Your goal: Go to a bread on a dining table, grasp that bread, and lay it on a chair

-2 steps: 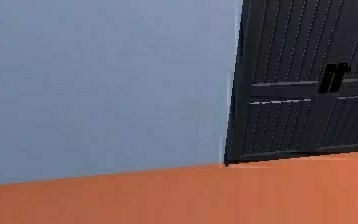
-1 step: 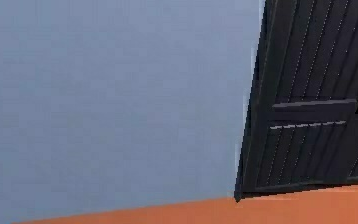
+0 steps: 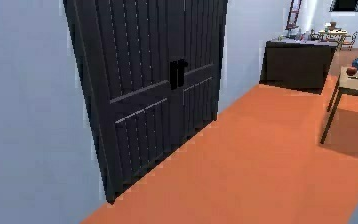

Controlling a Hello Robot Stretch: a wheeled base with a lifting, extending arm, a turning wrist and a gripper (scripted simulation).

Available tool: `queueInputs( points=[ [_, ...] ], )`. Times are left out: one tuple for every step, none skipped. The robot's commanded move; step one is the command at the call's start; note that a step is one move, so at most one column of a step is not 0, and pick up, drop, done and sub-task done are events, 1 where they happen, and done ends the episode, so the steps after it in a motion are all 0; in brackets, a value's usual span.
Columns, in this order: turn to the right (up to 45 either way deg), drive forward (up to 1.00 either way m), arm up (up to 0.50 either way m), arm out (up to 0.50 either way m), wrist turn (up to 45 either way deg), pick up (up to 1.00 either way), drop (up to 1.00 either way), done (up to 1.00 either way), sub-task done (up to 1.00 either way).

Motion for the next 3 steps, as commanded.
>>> queueInputs(
  points=[
    [36.0,0.0,0.0,0.0,0.0,0.0,0.0,0.0,0.0],
    [0.0,1.0,0.0,0.0,0.0,0.0,0.0,0.0,0.0],
    [3.0,0.0,0.0,0.0,0.0,0.0,0.0,0.0,0.0]
  ],
)
